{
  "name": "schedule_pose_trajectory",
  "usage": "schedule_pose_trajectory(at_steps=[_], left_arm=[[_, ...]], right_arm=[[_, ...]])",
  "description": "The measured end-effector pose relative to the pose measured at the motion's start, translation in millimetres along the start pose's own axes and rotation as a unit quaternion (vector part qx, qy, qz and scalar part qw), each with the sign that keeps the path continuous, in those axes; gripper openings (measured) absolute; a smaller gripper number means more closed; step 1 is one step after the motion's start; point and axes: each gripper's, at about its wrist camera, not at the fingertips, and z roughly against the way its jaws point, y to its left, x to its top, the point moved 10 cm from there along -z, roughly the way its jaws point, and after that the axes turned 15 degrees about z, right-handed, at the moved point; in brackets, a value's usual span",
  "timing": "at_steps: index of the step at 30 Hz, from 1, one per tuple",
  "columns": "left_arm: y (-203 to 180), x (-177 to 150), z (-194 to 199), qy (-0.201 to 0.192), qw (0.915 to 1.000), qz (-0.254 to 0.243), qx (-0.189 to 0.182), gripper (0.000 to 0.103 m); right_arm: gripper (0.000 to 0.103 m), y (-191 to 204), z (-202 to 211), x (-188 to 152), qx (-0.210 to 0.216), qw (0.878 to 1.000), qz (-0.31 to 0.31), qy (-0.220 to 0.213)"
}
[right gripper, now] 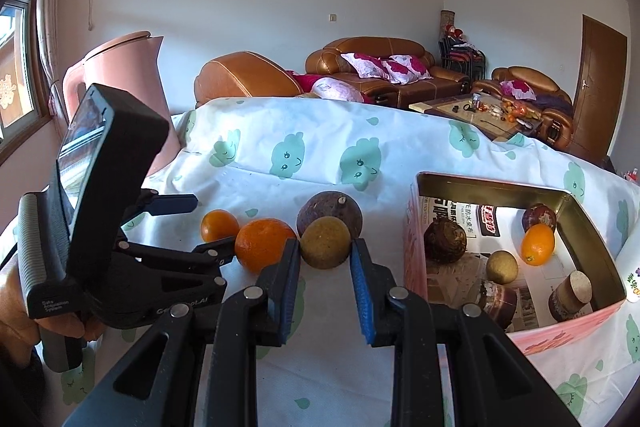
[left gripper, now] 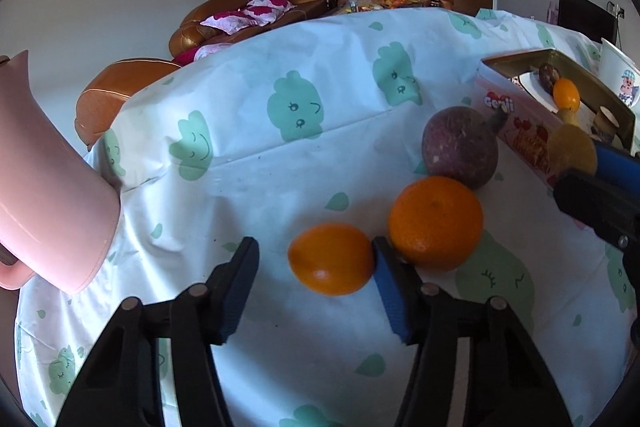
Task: Organize fruits
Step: 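Grasp an orange with the left tool while the right holds the yellow-brown fruit, then carry the orange with the left tool while the right carries its fruit over the tin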
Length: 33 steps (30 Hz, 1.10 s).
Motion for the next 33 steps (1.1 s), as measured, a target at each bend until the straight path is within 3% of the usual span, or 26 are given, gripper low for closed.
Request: schedule_pose_trajectory(at_steps=[2,4,9,14,19,25,33], left_arm=[[-1,3,-1,-0.002,1.0,0.002,0.001,0.056],[-5,3,0,-0.001,0.9999,-0.002,-0.011,0.044],[-8,3,3,-0.012,0.9998,-0.015,-0.001,0.043],[-4,10,21,-0.058,0.9981,-0.013,0.017,0.043],[16,16,42,-0.103,0.9932,0.031,0.045,0.043],[30,14,56,-0.121,0.9856,0.114,0.034,0.043],[17,7,75,-0.153,0.9784,0.133,0.041,0.043]], right_arm=[[0.028,-1,-1,-1,0.002,1.0,-0.002,0.002],[0.028,-1,-3,-1,0.003,1.0,-0.002,0.004],[0.028,-1,-2,0,0.0,1.0,-0.001,0.003],[0.028,-1,-1,0,-0.002,1.0,-0.002,0.001],[0.028,4,3,1,0.004,1.0,0.006,-0.009],[0.028,14,9,6,0.007,0.999,0.033,-0.028],[0.028,17,13,7,0.004,0.999,0.04,-0.035]])
